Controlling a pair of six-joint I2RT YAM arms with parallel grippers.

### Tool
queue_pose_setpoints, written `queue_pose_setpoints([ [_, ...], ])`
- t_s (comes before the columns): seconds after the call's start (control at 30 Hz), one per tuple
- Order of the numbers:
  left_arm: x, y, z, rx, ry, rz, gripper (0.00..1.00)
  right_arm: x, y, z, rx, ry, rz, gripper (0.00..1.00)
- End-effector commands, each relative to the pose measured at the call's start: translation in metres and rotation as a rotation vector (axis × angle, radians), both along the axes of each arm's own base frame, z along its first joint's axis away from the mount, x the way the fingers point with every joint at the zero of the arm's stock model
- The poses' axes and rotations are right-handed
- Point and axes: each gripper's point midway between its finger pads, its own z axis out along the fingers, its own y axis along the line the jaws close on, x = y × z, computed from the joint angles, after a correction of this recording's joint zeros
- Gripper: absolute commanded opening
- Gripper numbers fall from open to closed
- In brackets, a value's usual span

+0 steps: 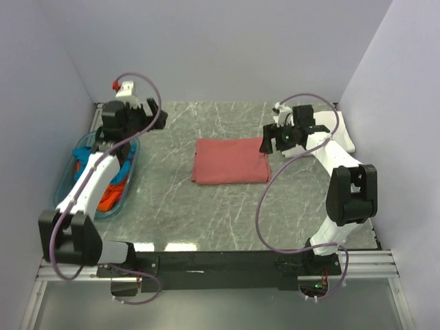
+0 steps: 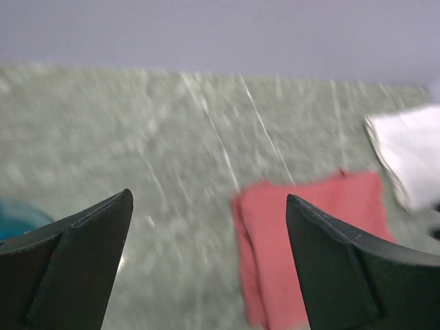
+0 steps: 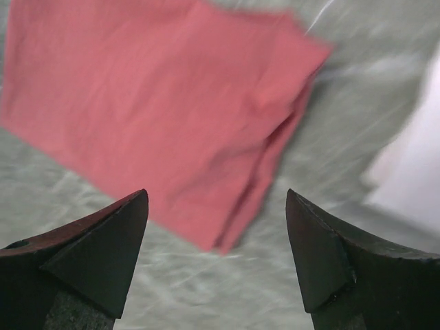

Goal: Fold and stack the t-shirts
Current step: Neatly place the folded tshirt to the corner

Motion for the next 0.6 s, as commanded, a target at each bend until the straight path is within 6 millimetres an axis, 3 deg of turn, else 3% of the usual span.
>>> queue_pose_setpoints([
  [0.0,-0.062,-0.030,-0.045,-0.151,0.211,-0.117,0.97,-0.024,0.018,-0.009,0.170,0.175,-0.145,0.87],
  [0.03,-0.077,-0.030,-0.064,-0.142,0.254,-0.123,0.96,-0.022,0.014,-0.015,0.173,0.191,-0.190,0.88],
  [0.07,-0.086,-0.028,-0.067,-0.134,0.258,-0.125,0.96,-0.022,0.012,-0.020,0.179,0.212,-0.224,0.88],
  [0.1,-0.097,-0.025,-0.059,-0.120,0.224,-0.126,0.96,-0.023,0.010,-0.030,0.196,0.251,-0.262,0.88],
  [0.13,-0.109,-0.023,-0.071,-0.113,0.246,-0.126,0.96,-0.020,0.009,-0.033,0.205,0.250,-0.276,0.88],
  [0.23,-0.133,-0.016,-0.072,-0.070,0.224,-0.121,0.96,-0.014,0.006,-0.050,0.205,0.285,-0.300,0.88],
  [0.4,-0.155,-0.007,-0.063,-0.041,0.151,-0.107,0.96,-0.004,0.008,-0.076,0.193,0.367,-0.301,0.88],
  [0.43,-0.158,-0.007,-0.072,-0.041,0.159,-0.105,0.96,-0.004,0.009,-0.079,0.197,0.387,-0.302,0.88],
  [0.57,-0.162,-0.005,-0.067,-0.030,0.132,-0.108,0.97,-0.004,0.013,-0.094,0.212,0.457,-0.305,0.88],
])
